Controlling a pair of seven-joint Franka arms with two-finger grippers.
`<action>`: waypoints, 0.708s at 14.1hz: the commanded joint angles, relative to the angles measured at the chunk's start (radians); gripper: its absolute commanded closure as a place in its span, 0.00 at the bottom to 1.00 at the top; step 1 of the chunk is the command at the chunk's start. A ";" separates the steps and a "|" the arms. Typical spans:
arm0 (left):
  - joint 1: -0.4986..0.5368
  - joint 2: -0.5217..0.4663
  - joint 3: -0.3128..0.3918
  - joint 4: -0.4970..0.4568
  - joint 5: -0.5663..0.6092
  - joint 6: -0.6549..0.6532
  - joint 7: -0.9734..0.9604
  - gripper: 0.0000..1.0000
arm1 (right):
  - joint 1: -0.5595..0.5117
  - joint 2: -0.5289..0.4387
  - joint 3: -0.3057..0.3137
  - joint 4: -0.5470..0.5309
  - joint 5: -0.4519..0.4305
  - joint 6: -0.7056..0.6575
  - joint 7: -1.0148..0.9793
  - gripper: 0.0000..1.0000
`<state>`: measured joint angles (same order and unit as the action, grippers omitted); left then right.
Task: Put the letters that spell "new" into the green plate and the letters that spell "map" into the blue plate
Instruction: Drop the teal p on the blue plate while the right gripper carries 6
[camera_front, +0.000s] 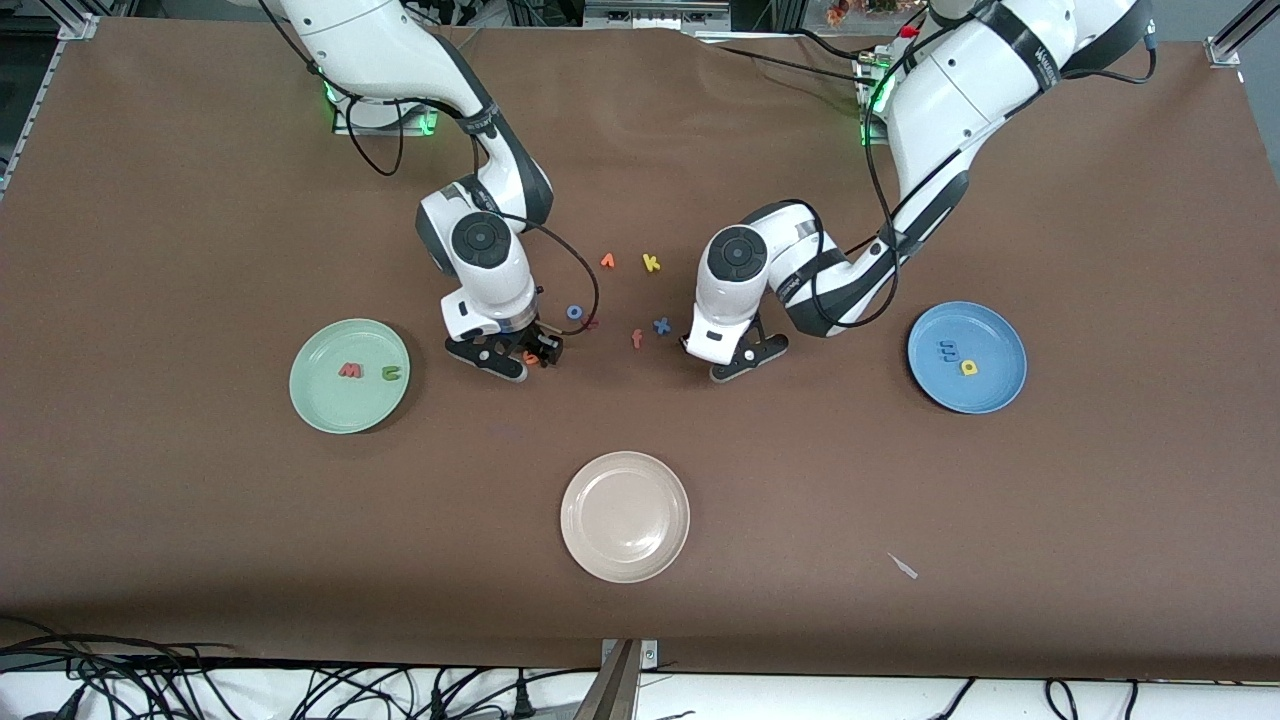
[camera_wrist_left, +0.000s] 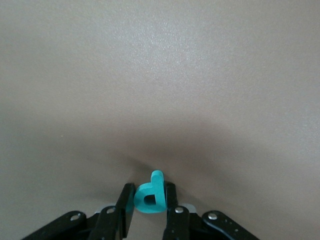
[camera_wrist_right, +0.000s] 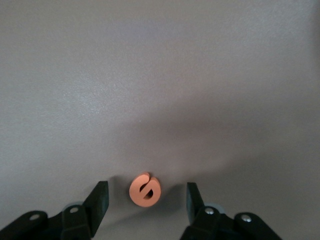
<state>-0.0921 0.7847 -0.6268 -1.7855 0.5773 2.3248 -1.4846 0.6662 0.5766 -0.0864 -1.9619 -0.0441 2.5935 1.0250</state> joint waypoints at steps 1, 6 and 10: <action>-0.012 0.019 0.012 0.012 0.033 -0.012 -0.025 0.78 | 0.004 0.009 -0.006 0.021 0.010 0.002 0.012 0.29; 0.026 -0.001 0.004 0.044 0.013 -0.103 0.097 0.88 | 0.007 0.026 -0.006 0.020 0.010 0.020 0.012 0.38; 0.110 -0.021 -0.021 0.144 -0.120 -0.344 0.415 0.88 | 0.013 0.028 -0.006 0.020 0.010 0.022 0.014 0.49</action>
<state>-0.0258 0.7818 -0.6309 -1.6969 0.5272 2.1003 -1.2414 0.6704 0.5890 -0.0887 -1.9584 -0.0441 2.6069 1.0259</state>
